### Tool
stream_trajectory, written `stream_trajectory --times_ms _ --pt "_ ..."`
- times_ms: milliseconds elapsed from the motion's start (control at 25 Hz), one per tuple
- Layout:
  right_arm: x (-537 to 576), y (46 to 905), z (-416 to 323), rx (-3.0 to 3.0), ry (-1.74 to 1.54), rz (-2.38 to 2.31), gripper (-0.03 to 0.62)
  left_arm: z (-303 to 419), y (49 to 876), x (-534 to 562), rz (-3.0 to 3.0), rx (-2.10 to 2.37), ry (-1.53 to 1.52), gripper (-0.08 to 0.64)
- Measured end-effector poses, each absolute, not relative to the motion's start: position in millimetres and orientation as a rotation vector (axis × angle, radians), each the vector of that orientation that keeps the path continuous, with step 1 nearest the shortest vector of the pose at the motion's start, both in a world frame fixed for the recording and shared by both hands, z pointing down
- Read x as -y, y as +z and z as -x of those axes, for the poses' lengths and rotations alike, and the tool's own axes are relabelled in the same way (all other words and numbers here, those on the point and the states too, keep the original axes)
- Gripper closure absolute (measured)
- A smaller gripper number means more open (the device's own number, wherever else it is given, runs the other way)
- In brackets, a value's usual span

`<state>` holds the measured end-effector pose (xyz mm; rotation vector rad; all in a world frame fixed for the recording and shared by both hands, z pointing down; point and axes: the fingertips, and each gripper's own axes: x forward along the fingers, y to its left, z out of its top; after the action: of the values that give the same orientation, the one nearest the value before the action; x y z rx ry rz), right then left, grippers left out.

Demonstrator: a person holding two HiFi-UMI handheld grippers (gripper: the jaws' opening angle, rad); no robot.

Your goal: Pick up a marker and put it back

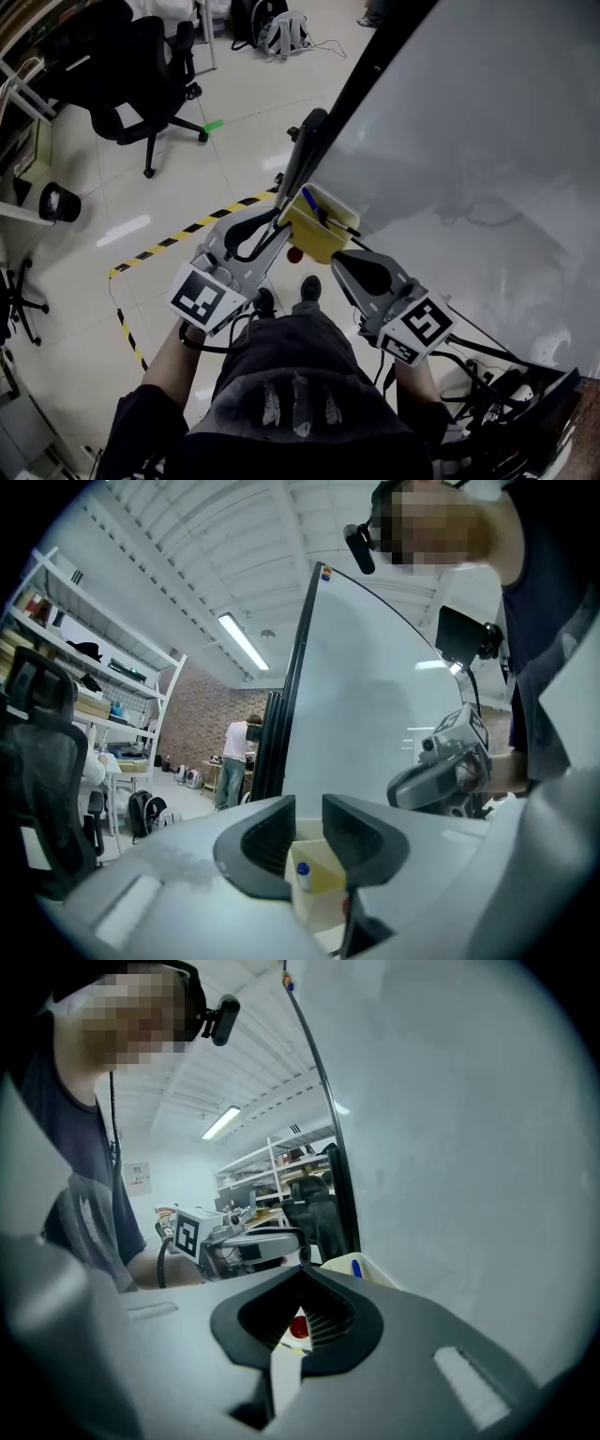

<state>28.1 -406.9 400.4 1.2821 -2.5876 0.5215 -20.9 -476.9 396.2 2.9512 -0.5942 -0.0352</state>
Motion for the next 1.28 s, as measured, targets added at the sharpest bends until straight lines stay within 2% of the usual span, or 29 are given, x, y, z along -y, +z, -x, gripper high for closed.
stream_trajectory --times_ms 200,280,320,760,1280 --pt "411.5 388.9 -30.1 2.613 0.48 -1.292 0.591 21.0 370.8 475.0 -2.992 0.609 -0.081 0.467" --pt "413.6 384.3 -32.3 2.618 0.461 -1.3 0.591 21.8 358.8 473.7 -3.001 0.622 -0.101 0.547" --pt "414.7 382.0 -33.6 2.62 0.45 -1.305 0.591 21.8 353.4 472.4 -3.004 0.62 -0.1 0.554" --pt "420.9 355.3 -35.9 2.652 0.312 -1.356 0.591 25.7 290.9 443.7 -2.995 0.527 -0.047 0.554" --pt "385.8 347.3 -43.5 2.637 0.337 -1.361 0.591 15.2 309.1 398.7 -2.894 0.347 0.031 0.554"
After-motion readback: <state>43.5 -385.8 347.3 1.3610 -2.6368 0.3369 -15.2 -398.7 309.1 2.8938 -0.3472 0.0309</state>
